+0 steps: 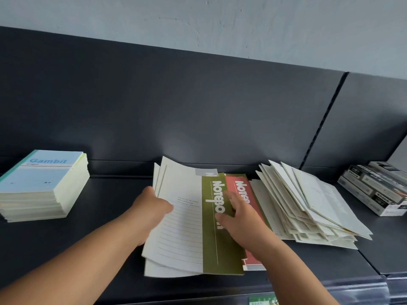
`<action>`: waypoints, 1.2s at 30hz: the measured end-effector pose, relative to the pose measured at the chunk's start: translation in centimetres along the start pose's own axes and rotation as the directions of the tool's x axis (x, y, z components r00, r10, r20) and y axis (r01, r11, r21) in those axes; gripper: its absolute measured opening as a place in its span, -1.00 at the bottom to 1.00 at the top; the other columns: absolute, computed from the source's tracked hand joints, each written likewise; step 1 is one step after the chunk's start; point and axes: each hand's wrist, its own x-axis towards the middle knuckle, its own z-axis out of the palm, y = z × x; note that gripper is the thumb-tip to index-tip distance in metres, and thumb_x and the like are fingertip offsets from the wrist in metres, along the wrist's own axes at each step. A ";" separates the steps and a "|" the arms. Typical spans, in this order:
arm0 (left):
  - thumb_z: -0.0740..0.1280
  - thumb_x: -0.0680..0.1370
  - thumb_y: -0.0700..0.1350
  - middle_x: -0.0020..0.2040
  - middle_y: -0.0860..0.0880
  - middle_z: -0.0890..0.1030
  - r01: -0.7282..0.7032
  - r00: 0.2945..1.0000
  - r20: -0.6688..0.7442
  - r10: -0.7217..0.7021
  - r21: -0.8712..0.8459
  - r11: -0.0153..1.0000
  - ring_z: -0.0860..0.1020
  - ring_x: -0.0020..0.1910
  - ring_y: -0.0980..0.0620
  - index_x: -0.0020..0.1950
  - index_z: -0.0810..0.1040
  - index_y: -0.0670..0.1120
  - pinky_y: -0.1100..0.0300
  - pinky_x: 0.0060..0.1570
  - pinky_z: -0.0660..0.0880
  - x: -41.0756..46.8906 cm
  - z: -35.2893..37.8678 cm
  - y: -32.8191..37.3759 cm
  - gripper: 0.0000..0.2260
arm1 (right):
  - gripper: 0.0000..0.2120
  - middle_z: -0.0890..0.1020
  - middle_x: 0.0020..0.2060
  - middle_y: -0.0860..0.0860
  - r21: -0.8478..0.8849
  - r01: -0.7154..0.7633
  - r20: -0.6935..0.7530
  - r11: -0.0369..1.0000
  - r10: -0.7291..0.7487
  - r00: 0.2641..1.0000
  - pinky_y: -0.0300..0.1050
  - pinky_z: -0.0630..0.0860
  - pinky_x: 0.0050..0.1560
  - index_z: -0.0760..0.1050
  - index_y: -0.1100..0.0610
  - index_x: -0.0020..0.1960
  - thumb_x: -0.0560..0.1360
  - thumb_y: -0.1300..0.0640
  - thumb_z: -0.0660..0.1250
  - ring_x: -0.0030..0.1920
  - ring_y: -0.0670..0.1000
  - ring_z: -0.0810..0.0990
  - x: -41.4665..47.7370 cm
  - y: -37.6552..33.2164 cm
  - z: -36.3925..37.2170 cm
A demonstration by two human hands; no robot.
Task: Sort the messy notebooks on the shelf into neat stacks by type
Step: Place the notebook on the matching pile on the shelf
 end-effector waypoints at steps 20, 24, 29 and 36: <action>0.27 0.53 -0.33 0.12 0.19 0.52 -0.703 0.709 -0.106 0.697 -0.172 0.690 0.51 0.07 0.37 0.23 0.30 0.07 0.47 -0.07 0.47 -2.5 2.3 4.9 -0.60 | -0.85 0.70 -0.02 0.06 0.648 0.300 -0.325 0.700 -0.103 0.940 0.05 0.64 -0.10 0.52 0.07 0.10 0.57 0.23 0.29 -0.04 0.08 0.70 0.1 -1.9 -6.6; 0.26 0.50 -0.35 0.13 0.09 0.55 -0.621 0.762 -0.050 0.646 -0.339 0.707 0.55 0.09 0.23 0.24 0.33 0.08 0.41 -0.09 0.50 -2.2 3.4 3.7 -0.56 | -0.80 0.71 0.00 0.01 0.716 0.300 -0.295 0.630 -0.117 0.948 -0.10 0.63 -0.19 0.49 0.06 0.16 0.58 0.25 0.26 -0.02 0.03 0.70 -0.5 -1.0 -6.1; 0.20 0.37 -0.16 0.10 0.14 0.57 -0.560 0.809 -0.103 0.579 -0.432 0.707 0.56 0.06 0.26 0.22 0.36 0.10 0.38 -0.08 0.48 -1.8 4.2 3.5 -0.57 | -0.76 0.69 0.05 -0.02 0.726 0.304 -0.299 0.617 -0.115 0.947 0.09 0.59 0.01 0.45 -0.02 0.19 0.58 0.22 0.24 0.09 0.08 0.66 -0.5 -0.7 -5.6; 0.10 0.62 -0.27 0.08 0.11 0.55 -0.515 0.850 -0.040 0.525 -0.272 0.813 0.52 0.06 0.22 0.12 0.38 0.02 0.39 -0.11 0.42 -2.2 2.5 4.2 -0.79 | -0.63 0.69 0.01 -0.03 0.610 0.269 -0.246 0.745 -0.144 0.958 0.25 0.57 0.10 0.52 -0.12 0.05 0.57 0.33 0.13 0.08 0.07 0.65 -0.3 -2.2 -4.8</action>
